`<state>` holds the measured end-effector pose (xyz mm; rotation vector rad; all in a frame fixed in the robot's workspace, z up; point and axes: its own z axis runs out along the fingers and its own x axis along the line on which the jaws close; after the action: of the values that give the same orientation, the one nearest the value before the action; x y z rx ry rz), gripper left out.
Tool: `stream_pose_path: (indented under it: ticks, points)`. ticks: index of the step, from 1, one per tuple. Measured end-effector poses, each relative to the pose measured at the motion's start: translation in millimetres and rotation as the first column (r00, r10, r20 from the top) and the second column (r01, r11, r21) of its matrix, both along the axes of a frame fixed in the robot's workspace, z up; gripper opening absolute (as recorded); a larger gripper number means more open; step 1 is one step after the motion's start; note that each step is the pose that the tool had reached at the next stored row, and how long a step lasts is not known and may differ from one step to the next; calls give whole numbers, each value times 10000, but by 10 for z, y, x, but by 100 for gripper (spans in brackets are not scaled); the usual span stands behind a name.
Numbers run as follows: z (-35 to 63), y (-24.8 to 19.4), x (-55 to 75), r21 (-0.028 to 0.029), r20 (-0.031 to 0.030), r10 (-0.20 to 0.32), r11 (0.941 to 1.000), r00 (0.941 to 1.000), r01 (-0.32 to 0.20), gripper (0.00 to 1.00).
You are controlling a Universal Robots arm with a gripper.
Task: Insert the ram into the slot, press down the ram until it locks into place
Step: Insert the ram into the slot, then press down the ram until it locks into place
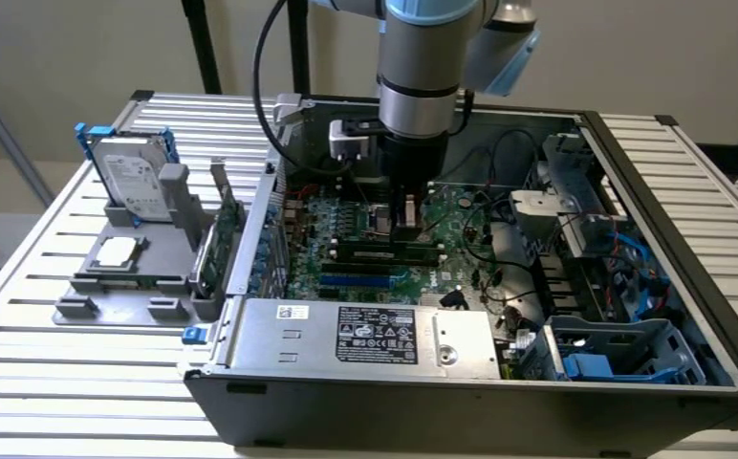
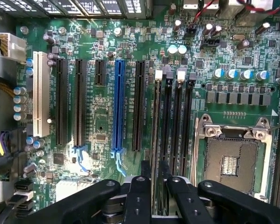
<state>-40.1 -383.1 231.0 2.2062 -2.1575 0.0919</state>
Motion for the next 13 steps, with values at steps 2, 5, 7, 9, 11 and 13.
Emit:
stream_pose_path:
  ticks: [2, 5, 7, 9, 11, 13]
  points:
    - [39, 0, -8, 0, 0, -1, 10000, 10000, 1, 22]
    - [90, 0, -38, 0, 0, 0, 10000, 10000, 0, 20]
    - [100, 0, -54, 2, 1, -2, 10000, 10000, 2, 13]
    - [100, 0, -56, 3, 2, 0, 10000, 10000, 0, 11]
    - [100, 0, -57, 1, 1, 1, 10000, 10000, -1, 11]
    - [101, 0, -58, 1, 1, -2, 10000, 10000, 2, 11]
